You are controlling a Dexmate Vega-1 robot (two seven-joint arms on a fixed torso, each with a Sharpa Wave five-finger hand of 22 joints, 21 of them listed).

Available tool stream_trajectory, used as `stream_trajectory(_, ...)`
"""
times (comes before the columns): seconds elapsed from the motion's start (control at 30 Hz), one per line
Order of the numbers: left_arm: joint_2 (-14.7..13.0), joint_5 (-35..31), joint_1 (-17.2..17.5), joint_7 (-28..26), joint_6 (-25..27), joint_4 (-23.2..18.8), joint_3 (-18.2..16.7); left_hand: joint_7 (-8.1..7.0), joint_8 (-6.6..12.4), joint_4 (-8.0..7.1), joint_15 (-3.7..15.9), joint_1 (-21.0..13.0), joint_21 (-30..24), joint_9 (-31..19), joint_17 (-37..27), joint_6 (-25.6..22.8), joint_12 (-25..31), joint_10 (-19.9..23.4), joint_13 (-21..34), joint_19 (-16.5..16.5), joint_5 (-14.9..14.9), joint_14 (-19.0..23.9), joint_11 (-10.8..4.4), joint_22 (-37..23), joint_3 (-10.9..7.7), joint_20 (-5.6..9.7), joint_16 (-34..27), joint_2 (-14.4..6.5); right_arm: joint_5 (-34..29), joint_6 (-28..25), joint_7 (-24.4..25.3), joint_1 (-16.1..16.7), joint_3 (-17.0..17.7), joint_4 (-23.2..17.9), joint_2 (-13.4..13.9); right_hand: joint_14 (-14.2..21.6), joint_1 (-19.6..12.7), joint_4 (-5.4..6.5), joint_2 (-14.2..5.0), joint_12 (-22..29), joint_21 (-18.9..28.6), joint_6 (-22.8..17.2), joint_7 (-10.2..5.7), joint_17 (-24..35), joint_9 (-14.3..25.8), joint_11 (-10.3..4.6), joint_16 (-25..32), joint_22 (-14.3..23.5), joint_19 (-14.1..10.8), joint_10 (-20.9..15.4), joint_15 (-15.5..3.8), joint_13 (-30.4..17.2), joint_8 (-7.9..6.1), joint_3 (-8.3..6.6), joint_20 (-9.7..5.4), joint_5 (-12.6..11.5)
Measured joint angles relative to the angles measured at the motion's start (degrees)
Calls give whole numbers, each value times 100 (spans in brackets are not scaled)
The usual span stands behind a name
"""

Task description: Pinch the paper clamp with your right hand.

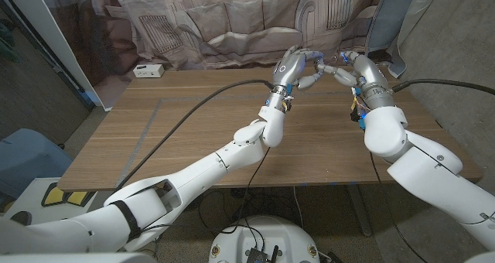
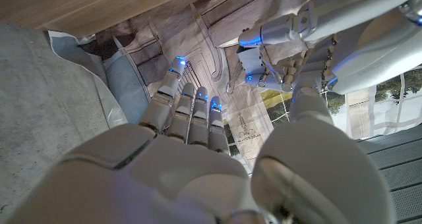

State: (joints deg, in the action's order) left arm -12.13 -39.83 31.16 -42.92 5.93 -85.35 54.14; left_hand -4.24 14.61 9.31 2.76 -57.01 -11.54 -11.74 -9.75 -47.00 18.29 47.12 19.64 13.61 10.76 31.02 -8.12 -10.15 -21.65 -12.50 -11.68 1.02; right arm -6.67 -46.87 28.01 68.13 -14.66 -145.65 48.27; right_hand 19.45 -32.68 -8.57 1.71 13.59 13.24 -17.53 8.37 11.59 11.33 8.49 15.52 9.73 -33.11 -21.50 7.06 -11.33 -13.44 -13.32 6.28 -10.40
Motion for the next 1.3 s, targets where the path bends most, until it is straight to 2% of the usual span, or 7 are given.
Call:
stream_trajectory(0.8,52,-81,-87,16,-9,51,118,20,-27,-6,31,-2,0,-6,1,-21,-34,50,39,20,-14,31,12,0,40,20,0,2,72,-71,112,-105,-80,30,-19,95,-137,-16,-29,-28,0,-102,1,0,-1,-155,0,0,-161,-111,-51,0,0,-16,-44,0)
stream_trajectory(1.3,86,-63,-90,84,-1,96,158,11,-21,2,20,-3,0,-14,1,-28,-46,50,55,20,6,41,10,0,48,20,0,3,73,-192,210,-231,-198,99,-101,297,-211,-16,1,-28,33,-235,12,30,-1,-146,45,0,-386,-290,-71,1,0,-16,-44,0)
